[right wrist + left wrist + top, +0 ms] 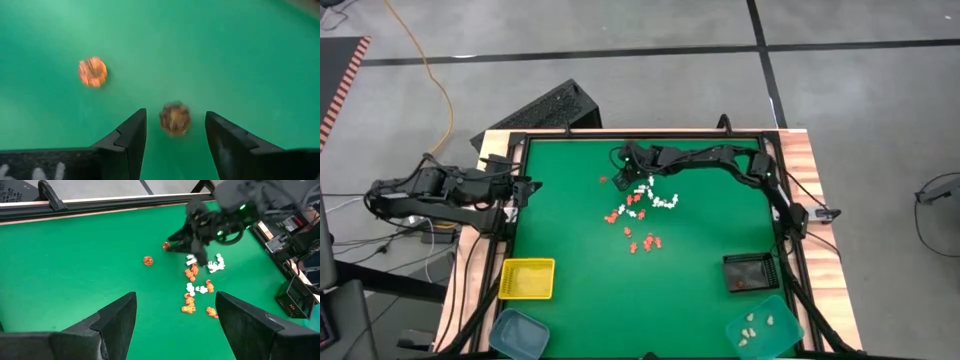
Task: Sort Halloween decoration
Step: Put the orange pumpkin toy into the black bin
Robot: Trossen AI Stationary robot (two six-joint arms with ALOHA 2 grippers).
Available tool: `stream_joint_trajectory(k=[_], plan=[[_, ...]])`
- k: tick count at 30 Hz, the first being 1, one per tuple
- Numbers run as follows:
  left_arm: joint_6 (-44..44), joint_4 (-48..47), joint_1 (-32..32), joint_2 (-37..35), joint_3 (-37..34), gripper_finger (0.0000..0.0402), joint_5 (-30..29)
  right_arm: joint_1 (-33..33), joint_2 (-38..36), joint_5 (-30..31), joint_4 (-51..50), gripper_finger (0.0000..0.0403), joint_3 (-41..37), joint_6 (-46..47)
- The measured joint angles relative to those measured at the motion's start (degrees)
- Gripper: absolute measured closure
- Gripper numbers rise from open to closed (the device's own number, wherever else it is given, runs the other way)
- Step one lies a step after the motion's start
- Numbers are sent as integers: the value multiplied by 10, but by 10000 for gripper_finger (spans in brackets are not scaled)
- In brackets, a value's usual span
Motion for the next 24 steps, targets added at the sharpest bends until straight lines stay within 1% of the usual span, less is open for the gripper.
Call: stream_joint_trajectory(k=[5, 8, 11, 17, 19, 21, 24], plan=[[0, -2, 0, 0, 0, 141, -2, 9, 27, 10, -50, 221, 58, -2], [-1, -5, 0, 0, 0, 141, -3, 10, 39, 2, -84, 233, 77, -2], [-2, -8, 0, 0, 0, 141, -2, 8, 40, -1, -108, 255, 87, -2], [-2, -13, 0, 0, 0, 141, 0, 11, 40, -19, -136, 311, 87, 2], [-2, -14, 0, 0, 0, 141, 0, 15, 32, -34, -146, 330, 87, -14], [-2, -14, 0, 0, 0, 141, 0, 18, 18, -72, -162, 343, 85, -35], [-2, -15, 0, 0, 0, 141, 0, 21, -15, -89, -162, 347, 84, -59]])
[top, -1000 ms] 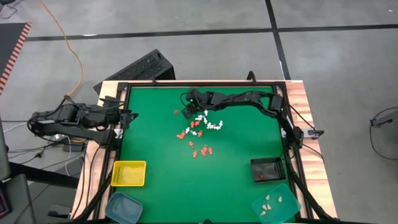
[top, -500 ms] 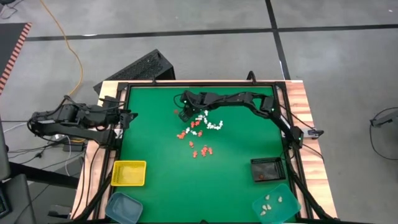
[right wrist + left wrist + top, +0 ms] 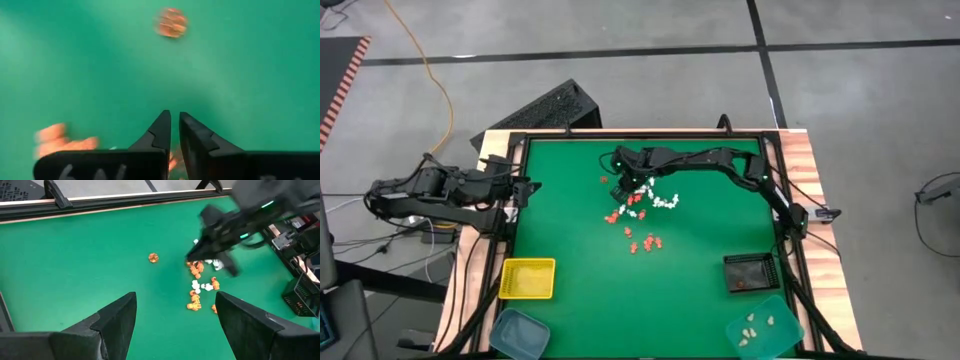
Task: Sort Halloween decoration
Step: Put the orange pumpkin toy into the black bin
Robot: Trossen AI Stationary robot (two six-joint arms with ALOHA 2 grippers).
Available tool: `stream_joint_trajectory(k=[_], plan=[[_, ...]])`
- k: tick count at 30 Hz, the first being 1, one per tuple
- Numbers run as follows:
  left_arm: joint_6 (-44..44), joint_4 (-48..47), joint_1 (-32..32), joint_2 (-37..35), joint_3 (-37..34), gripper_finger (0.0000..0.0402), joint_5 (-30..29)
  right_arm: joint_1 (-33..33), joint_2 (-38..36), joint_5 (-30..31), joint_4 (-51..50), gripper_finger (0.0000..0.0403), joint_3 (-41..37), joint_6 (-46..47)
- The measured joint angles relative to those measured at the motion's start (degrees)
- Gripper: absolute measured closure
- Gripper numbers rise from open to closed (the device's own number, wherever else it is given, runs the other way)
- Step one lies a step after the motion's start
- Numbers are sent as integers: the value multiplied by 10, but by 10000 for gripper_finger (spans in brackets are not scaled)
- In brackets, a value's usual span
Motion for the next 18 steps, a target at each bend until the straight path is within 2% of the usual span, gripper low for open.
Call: stream_joint_trajectory(k=[4, 7, 11, 15, 18], plan=[[0, -1, 0, 0, 0, 141, 0, -9, -44, -18, -14, 337, 3, -28], [0, -4, 0, 0, 0, 141, 0, -14, -56, -37, -43, 312, 2, -70], [0, -5, 0, 0, 0, 141, -2, -11, -52, -45, -72, 245, 2, -102], [0, -7, 0, 0, 0, 141, -2, -13, -28, -52, -77, 170, 2, -90], [0, -7, 0, 0, 0, 141, -2, -10, -14, -38, -78, 144, 1, -70]])
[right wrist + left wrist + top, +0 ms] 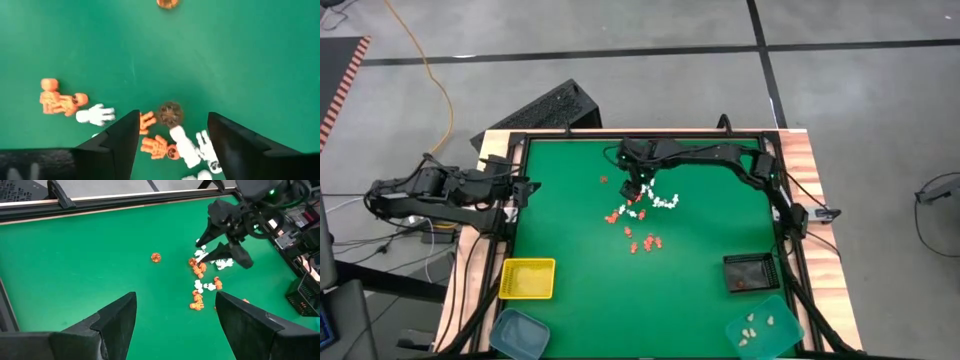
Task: Sort Halloween decoration
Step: Put the orange pumpkin toy into the black bin
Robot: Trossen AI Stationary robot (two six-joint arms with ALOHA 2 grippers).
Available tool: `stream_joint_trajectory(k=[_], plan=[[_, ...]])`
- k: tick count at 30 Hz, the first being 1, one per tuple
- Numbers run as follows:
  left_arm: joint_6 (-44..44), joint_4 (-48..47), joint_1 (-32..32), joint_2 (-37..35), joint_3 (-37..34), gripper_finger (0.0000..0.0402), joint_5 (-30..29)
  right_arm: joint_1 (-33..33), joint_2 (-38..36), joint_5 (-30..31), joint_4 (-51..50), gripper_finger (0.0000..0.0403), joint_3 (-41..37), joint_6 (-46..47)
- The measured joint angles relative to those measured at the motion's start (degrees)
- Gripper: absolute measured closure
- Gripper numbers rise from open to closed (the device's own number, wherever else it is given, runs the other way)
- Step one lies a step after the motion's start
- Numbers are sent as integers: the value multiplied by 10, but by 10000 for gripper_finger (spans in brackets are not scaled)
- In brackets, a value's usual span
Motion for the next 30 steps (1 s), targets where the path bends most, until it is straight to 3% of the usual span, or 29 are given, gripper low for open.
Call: stream_joint_trajectory(k=[10, 30], plan=[[0, 0, 0, 0, 0, 141, -2, 14, 9, 69, 25, 160, -1, 8], [-7, 0, 0, 0, 0, 141, -4, 27, 47, 73, 20, 171, -2, 37]])
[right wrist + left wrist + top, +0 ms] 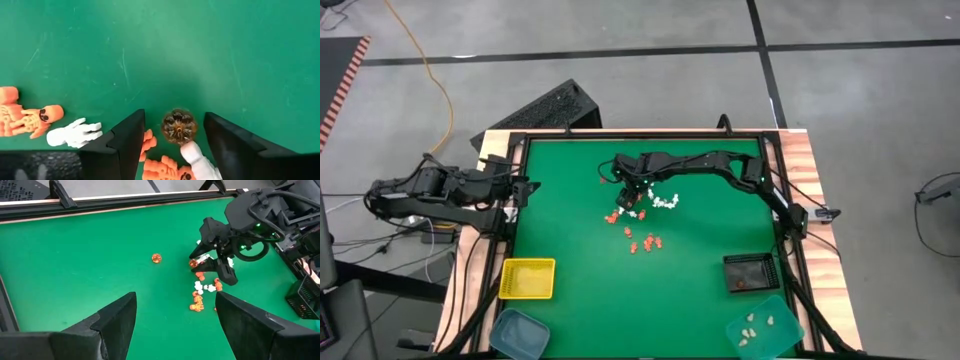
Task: Sort Halloween decoration
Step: Put the orange pumpkin toy into the black bin
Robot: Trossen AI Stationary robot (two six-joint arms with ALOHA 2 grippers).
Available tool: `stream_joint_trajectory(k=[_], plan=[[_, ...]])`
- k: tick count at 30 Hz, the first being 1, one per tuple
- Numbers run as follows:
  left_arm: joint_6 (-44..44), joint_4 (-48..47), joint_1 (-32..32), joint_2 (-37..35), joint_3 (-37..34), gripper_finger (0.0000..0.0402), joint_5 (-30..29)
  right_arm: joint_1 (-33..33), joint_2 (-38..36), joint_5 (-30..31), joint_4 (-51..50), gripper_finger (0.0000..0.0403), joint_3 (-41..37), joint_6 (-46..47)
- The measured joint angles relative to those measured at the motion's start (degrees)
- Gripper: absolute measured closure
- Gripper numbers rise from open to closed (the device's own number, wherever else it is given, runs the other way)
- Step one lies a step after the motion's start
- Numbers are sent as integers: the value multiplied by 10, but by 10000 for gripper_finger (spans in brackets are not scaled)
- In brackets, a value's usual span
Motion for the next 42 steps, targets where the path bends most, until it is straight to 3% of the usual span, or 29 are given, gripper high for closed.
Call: stream_joint_trajectory(k=[20, 30, 37, 42], plan=[[0, 0, 0, 0, 0, 141, 0, 0, 0, 0, -24, 331, 0, 0], [0, 0, 0, 0, 0, 141, 0, 0, -5, -8, -70, 340, 23, -3], [0, 0, 0, 0, 0, 141, 0, -1, -6, -13, -136, 340, 93, -29], [0, 0, 0, 0, 0, 141, 1, 1, -6, -37, -247, 341, 160, -47]])
